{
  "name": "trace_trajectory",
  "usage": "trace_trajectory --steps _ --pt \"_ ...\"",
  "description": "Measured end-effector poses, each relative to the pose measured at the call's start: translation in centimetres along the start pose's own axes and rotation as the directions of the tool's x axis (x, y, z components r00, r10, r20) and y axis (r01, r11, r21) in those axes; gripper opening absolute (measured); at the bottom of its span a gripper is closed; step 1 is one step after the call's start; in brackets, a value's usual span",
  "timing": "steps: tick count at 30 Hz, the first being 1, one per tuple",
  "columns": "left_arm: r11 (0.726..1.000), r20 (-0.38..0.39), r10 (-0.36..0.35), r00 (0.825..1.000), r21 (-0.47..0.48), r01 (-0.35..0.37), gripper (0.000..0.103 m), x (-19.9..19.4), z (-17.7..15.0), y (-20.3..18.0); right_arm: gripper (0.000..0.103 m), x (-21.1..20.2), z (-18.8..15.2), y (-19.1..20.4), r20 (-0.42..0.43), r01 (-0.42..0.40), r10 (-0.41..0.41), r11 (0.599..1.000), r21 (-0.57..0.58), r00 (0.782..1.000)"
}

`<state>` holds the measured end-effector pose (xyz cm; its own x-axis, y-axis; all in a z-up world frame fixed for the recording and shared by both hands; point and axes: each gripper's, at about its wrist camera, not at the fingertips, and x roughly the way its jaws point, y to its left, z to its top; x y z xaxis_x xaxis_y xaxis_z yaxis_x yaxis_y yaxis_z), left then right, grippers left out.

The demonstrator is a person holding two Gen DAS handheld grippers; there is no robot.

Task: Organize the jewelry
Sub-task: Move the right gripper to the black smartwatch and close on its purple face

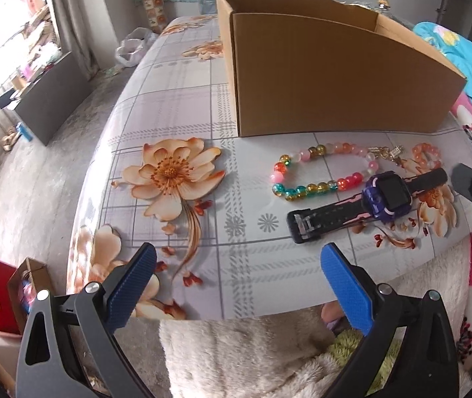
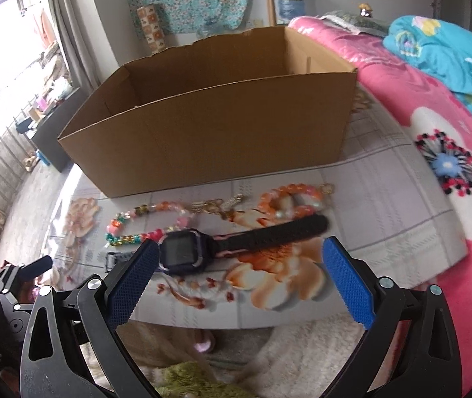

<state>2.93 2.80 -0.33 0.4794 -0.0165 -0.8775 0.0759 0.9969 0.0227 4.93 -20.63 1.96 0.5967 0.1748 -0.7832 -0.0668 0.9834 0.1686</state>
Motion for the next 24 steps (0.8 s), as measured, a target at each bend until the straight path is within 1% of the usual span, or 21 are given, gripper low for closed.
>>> trace_trajectory --steps 1,3,4,5,7,8,10,11,12,14,15,16,17,18,19,20,21,22,23,24 --pt "1.000 0.008 -0.026 1.000 0.010 0.026 0.097 0.0 0.1 0.3 0.090 0.3 0.1 0.2 -0.010 -0.017 0.017 1.000 0.000 1.000" --pt "0.993 0.038 -0.121 0.992 0.021 0.120 0.097 -0.5 0.3 1.0 0.087 1.1 0.4 0.7 -0.034 -0.052 0.051 0.999 0.000 0.998" --pt "0.976 0.069 -0.216 0.974 0.019 0.215 0.097 -1.0 0.4 1.6 0.085 1.5 0.5 0.9 -0.044 -0.069 0.069 0.998 0.002 0.997" --pt "0.962 0.087 -0.272 0.958 0.013 0.272 0.097 -1.3 0.5 1.9 0.083 1.7 0.5 1.1 -0.053 -0.089 0.089 0.996 0.005 0.995" --pt "0.942 0.099 -0.333 0.938 -0.005 0.336 0.097 -1.5 0.8 2.5 0.080 2.3 0.7 1.4 -0.066 -0.123 0.123 0.992 0.009 0.990" --pt "0.934 0.092 -0.354 0.931 -0.016 0.357 0.097 -1.3 1.0 2.6 0.076 2.6 0.8 1.5 -0.073 -0.143 0.143 0.990 0.011 0.987" --pt "0.930 0.067 -0.363 0.929 -0.037 0.366 0.097 -0.8 1.2 2.7 0.070 3.1 0.8 1.7 -0.087 -0.174 0.175 0.985 0.019 0.981" --pt "0.932 0.063 -0.358 0.932 -0.042 0.360 0.097 -0.6 1.3 2.7 0.064 3.4 0.8 1.8 -0.096 -0.184 0.185 0.983 0.022 0.978" --pt "0.935 0.069 -0.350 0.934 -0.039 0.354 0.097 -0.6 1.2 2.6 0.061 3.8 1.0 1.9 -0.104 -0.187 0.189 0.982 0.023 0.976" --pt "0.939 0.077 -0.338 0.938 -0.031 0.341 0.097 -0.7 0.9 2.3 0.048 4.5 0.9 2.1 -0.125 -0.199 0.201 0.980 0.024 0.972" --pt "0.935 0.076 -0.350 0.934 -0.024 0.353 0.097 -0.8 0.9 2.0 0.046 4.8 0.8 2.1 -0.134 -0.203 0.205 0.979 0.026 0.969" --pt "0.931 0.076 -0.362 0.929 -0.013 0.364 0.097 -1.0 0.8 1.4 0.041 5.0 0.7 2.1 -0.140 -0.207 0.209 0.978 0.029 0.968" --pt "0.931 0.075 -0.364 0.928 -0.004 0.365 0.096 -0.9 0.6 1.3 0.038 5.3 0.6 2.1 -0.148 -0.211 0.213 0.977 0.033 0.966" --pt "0.930 0.073 -0.367 0.927 0.006 0.368 0.091 -0.8 0.5 1.4 0.037 5.5 0.5 2.1 -0.151 -0.209 0.212 0.977 0.034 0.966" --pt "0.929 0.070 -0.370 0.926 0.014 0.370 0.088 -0.7 0.4 1.1 0.036 5.7 0.4 2.1 -0.152 -0.207 0.209 0.978 0.031 0.966" --pt "0.924 0.066 -0.383 0.921 0.019 0.383 0.082 -0.6 0.4 0.8 0.034 5.7 0.4 2.1 -0.153 -0.205 0.208 0.978 0.030 0.966" --pt "0.922 0.062 -0.388 0.920 0.019 0.388 0.074 -0.4 0.6 0.6 0.033 5.8 0.4 2.1 -0.152 -0.208 0.210 0.978 0.030 0.966" --pt "0.919 0.055 -0.395 0.917 0.015 0.394 0.069 -0.2 0.7 0.5 0.033 6.0 0.4 2.1 -0.152 -0.211 0.213 0.977 0.029 0.965" --pt "0.913 0.043 -0.408 0.912 0.007 0.408 0.061 0.1 0.8 0.4 0.031 6.0 0.4 2.0 -0.152 -0.214 0.216 0.976 0.028 0.965" --pt "0.908 0.029 -0.419 0.908 -0.005 0.419 0.056 0.4 0.9 0.4 0.031 6.1 0.4 2.0 -0.150 -0.216 0.218 0.976 0.026 0.964"
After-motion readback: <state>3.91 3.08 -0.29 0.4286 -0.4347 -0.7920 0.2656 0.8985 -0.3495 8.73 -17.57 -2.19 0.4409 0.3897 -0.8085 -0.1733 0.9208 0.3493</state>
